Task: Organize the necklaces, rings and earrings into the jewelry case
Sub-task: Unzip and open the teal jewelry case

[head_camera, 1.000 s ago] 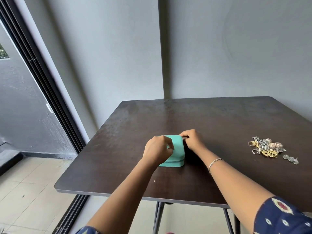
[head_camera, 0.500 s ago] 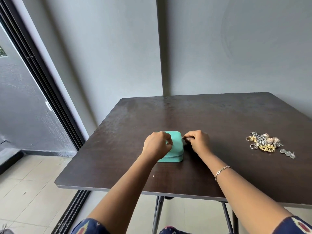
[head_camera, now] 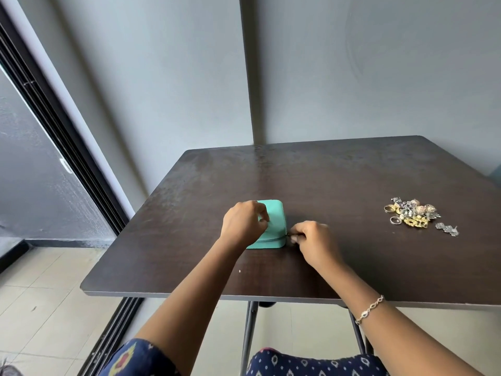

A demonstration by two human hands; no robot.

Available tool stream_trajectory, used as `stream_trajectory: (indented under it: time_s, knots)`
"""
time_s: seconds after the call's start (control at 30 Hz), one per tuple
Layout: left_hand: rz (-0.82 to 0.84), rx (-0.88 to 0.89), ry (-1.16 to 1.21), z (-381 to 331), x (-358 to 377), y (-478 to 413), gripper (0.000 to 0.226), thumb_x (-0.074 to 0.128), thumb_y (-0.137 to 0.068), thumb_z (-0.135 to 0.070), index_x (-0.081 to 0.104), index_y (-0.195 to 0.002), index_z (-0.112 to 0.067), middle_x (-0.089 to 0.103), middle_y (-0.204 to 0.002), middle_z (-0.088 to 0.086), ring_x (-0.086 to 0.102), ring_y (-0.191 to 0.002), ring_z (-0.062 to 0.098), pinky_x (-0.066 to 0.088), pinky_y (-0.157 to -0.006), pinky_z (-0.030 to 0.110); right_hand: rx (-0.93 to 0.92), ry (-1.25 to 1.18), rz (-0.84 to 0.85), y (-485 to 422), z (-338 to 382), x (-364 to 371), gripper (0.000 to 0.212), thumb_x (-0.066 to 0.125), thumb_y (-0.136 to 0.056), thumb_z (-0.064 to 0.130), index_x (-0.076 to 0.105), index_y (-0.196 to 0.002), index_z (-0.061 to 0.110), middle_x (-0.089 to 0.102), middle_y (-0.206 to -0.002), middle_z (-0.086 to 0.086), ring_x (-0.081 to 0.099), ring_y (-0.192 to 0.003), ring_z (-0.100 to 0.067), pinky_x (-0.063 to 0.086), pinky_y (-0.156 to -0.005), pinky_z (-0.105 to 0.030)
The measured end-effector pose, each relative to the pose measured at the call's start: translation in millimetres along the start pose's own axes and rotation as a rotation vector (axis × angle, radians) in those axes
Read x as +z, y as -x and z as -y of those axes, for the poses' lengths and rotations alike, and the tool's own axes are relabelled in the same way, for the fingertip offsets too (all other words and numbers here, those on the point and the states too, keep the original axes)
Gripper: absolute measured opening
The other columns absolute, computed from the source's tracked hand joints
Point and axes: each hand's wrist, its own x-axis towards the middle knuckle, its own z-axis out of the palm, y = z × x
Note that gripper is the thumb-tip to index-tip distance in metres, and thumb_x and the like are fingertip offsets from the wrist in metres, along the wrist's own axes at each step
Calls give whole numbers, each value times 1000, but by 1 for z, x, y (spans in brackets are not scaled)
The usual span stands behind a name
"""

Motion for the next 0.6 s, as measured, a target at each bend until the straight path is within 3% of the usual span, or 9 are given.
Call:
stream_trajectory:
  time_s: [0.13, 0.3, 0.4, 0.5, 0.6]
  knots:
    - [-40, 16, -20, -2, 2, 2, 21, 52, -82, -12, 69, -91, -20, 67, -106, -3, 58, -101, 22, 45, -77, 30, -18, 2, 5, 9, 3, 0, 16, 57, -84, 6, 70, -93, 10, 69, -91, -9, 62, -86, -28, 50, -74, -34]
    - [-71, 31, -29, -3, 7, 8, 20, 50, -85, -15, 66, -96, -18, 62, -109, -4, 57, -97, 23, 40, -70, 29, -73, -24, 176, -4, 9, -26, 14, 65, -83, 21, 72, -89, 11, 72, -91, -9, 65, -87, -23, 48, -76, -32]
    - [-113, 24, -50, -4, 13, 13, 19, 47, -89, -17, 61, -100, -15, 60, -110, -2, 57, -97, 24, 41, -69, 31, -144, -72, 88, -28, 23, -39, 18, 64, -82, 12, 72, -99, 12, 71, -104, -3, 63, -98, -18, 44, -86, -23]
    - [-134, -30, -16, -6, 20, 19, 17, 44, -90, -14, 52, -104, -11, 58, -109, 1, 55, -95, 25, 37, -66, 32, -232, 35, 231, -49, 42, -33, 29, 57, -84, -1, 68, -108, 11, 66, -116, -4, 58, -109, -19, 39, -90, -19]
    - [-189, -103, 160, -7, 22, 24, 15, 46, -87, -10, 41, -101, -11, 51, -107, 5, 54, -81, 31, 31, -61, 30, -268, 101, 337, -60, 49, -23, 39, 48, -82, -10, 68, -107, 12, 64, -116, -6, 60, -107, -21, 47, -86, -23]
